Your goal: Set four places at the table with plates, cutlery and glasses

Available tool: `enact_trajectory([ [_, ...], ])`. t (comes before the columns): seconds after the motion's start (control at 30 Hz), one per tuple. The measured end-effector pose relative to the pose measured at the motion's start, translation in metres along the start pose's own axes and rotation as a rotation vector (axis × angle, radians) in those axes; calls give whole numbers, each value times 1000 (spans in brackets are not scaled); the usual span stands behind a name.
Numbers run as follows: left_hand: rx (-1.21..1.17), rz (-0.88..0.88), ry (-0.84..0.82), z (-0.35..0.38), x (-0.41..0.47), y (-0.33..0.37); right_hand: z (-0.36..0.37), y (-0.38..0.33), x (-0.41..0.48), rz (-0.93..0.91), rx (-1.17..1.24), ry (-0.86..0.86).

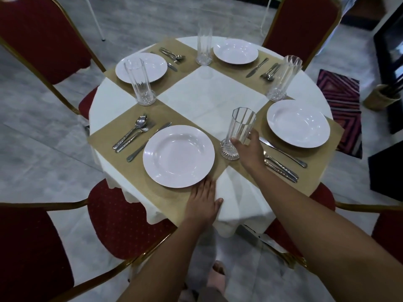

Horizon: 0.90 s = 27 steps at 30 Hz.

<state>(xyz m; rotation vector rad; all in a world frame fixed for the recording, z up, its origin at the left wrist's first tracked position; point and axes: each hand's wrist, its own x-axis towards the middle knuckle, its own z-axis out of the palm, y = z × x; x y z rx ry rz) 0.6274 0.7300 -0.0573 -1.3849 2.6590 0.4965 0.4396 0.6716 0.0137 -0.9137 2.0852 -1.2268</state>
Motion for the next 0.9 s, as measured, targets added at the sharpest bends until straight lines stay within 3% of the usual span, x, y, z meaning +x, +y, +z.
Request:
enact_trajectory([
  [0.5,-8,16,84,12,3,-3,3,7,2,11,43,-23],
  [0.9,-43,39,13,5,1,-1,-1,5,-6,29,4,-85],
])
